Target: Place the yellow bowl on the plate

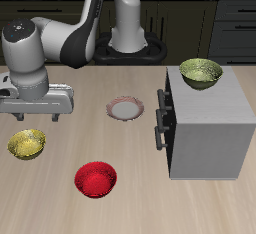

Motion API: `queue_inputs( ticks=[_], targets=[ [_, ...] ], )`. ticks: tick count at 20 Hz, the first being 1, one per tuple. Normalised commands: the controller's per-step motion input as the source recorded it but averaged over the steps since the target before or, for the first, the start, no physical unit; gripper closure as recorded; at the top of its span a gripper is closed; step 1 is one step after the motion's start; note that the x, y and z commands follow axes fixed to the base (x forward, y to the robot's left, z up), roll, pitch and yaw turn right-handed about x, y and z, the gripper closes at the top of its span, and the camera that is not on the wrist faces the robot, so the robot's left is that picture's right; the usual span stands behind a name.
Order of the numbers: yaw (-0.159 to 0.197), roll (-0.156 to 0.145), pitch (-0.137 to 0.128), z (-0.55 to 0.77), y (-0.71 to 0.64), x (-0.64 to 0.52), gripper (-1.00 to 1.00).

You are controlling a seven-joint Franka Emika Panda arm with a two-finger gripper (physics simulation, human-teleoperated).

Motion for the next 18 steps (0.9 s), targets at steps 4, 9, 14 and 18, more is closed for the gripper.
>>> queue_inputs(
  ticks=[4, 9, 14, 18],
  targets=[
    [-0.013, 0.009, 0.018, -0.26, -0.04, -0.02, -1.00],
    [0.011, 0.004, 0.016, -0.26, -0.01, -0.02, -1.00],
    [0.000, -0.001, 0.036, -0.41, -0.02, 0.00, -1.00],
    [-0.010, -0.004, 0.032, -0.21, 0.00, 0.00, -1.00]
  ],
)
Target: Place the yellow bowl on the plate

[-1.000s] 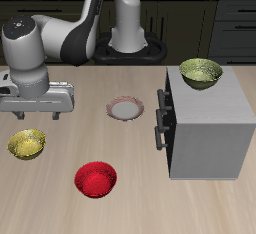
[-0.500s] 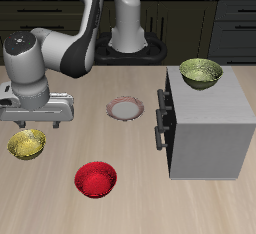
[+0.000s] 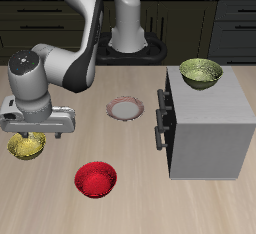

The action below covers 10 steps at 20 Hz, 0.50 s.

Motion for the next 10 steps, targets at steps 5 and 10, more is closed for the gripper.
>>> queue_inputs(
  ticks=[5, 10],
  targets=[
    [-0.028, 0.010, 0.036, -0.21, 0.06, -0.02, -1.00],
    [-0.041, 0.046, 0.057, -0.17, 0.03, -0.07, -1.00]
  ],
)
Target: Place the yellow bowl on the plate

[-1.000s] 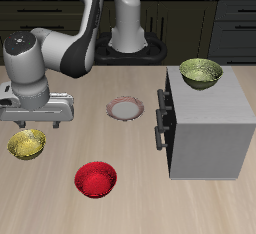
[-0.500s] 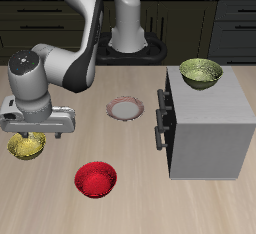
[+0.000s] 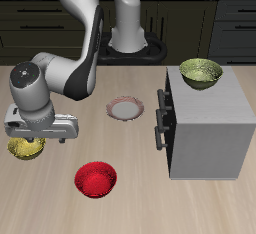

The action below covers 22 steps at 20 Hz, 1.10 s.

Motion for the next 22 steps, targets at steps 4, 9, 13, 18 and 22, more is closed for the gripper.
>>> queue_inputs(
  ticks=[4, 9, 13, 18, 22],
  targets=[
    [-0.098, 0.005, 0.082, -0.16, -0.05, -0.05, 1.00],
    [-0.022, 0.007, 0.028, -0.09, -0.03, -0.07, 1.00],
    [-0.011, 0.007, -0.009, 0.05, -0.02, -0.08, 1.00],
    [0.001, 0.003, 0.003, 0.01, -0.01, -0.06, 1.00],
    [0.046, -0.030, 0.001, -0.01, 0.02, -0.02, 1.00]
  ],
)
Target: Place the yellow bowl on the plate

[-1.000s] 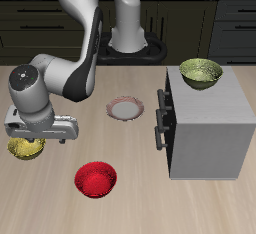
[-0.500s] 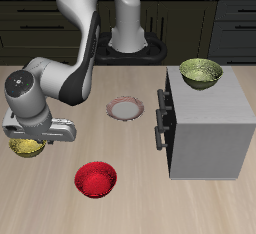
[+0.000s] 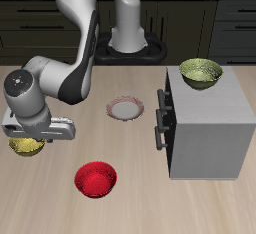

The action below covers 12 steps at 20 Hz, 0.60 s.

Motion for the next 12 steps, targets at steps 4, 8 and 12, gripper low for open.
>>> queue_inputs(
  ticks=[4, 8, 12],
  targets=[
    [0.020, -0.021, -0.026, 0.17, 0.12, -0.12, 1.00],
    [0.008, -0.026, -0.033, 0.34, 0.17, -0.16, 1.00],
    [0.033, 0.002, -0.025, 0.25, 0.19, -0.09, 1.00]
  ],
)
